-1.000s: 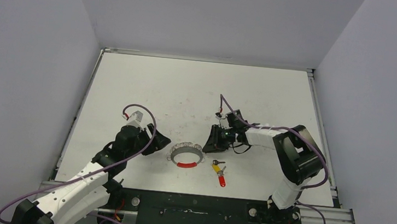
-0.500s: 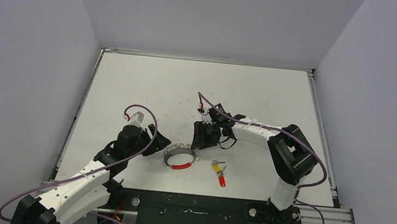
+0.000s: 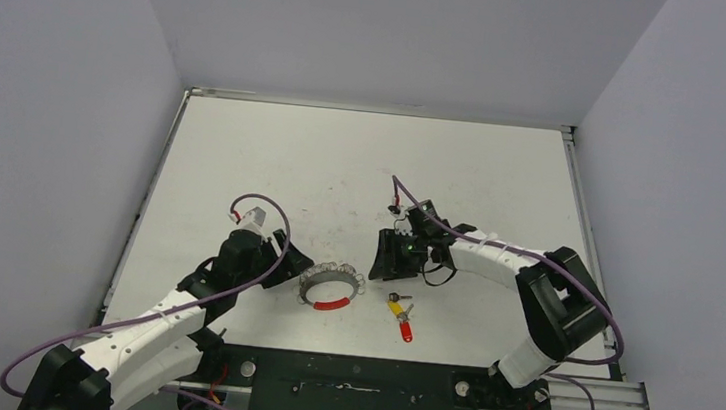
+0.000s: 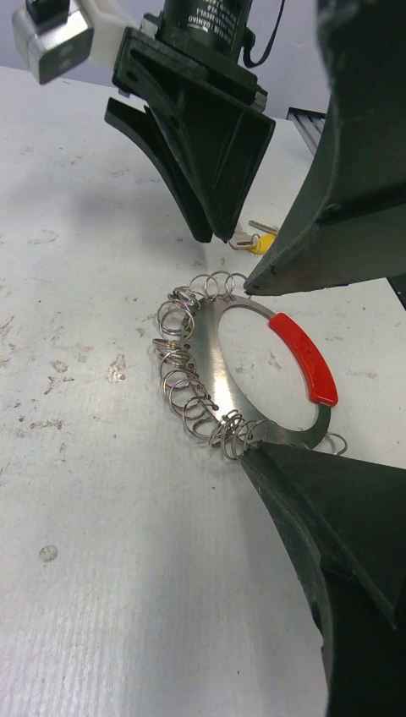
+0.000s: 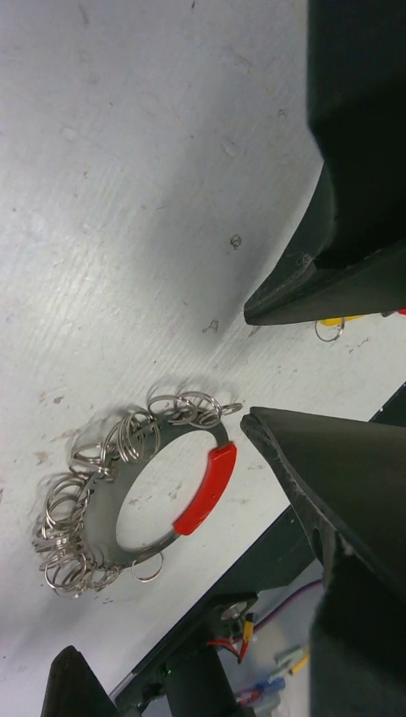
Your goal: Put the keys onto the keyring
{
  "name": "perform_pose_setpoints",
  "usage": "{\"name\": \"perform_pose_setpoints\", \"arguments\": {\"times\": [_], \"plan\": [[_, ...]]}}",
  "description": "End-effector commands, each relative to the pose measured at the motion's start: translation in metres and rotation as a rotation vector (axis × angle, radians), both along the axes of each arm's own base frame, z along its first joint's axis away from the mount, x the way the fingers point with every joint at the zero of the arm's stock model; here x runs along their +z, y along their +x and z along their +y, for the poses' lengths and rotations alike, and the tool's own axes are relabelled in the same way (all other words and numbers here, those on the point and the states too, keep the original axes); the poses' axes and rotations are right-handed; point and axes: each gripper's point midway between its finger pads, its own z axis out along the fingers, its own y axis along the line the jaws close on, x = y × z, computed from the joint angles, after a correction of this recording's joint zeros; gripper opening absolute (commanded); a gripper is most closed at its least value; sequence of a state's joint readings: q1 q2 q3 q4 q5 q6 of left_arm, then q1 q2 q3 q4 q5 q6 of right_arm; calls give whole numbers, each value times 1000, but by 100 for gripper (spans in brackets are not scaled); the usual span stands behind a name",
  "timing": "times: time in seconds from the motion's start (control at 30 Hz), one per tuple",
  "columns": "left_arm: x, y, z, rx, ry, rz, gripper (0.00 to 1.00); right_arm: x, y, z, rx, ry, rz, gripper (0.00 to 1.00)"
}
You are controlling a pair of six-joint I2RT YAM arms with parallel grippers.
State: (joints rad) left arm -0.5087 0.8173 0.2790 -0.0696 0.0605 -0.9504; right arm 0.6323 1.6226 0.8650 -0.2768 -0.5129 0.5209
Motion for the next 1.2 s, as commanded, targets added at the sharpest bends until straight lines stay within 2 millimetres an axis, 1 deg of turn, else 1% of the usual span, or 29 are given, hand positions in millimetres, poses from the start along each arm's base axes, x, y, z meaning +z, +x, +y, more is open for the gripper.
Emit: {"name": "perform_pose_setpoints", "arguments": {"times": [0.0,0.1,0.17,0.33,0.5,0.63,0.73,0.97,1.17], "plan": [[16,9,-7,-4,-41,-54,62,4,4,18,-49,146,45,40],[18,9,-7,-4,-43,-58,63,-2,6,21,-97,193,97,38],[19,10,-7,-4,-45,-61,62,-4,12,24,-123,229,103,38],[21,11,-7,-4,-46,-66,62,-16,17,26,-166,250,143,27],[23,12,-8,-4,-46,-71,63,-23,19,28,-179,255,160,21],[22,12,-8,-4,-44,-67,63,-24,22,31,-190,270,161,16],[21,12,-8,-4,-42,-64,63,-23,23,33,-191,276,163,14],[19,11,-8,-4,-39,-57,63,-19,23,35,-158,242,142,16],[18,12,-8,-5,-37,-54,63,-5,18,55,-103,257,133,18]]}}
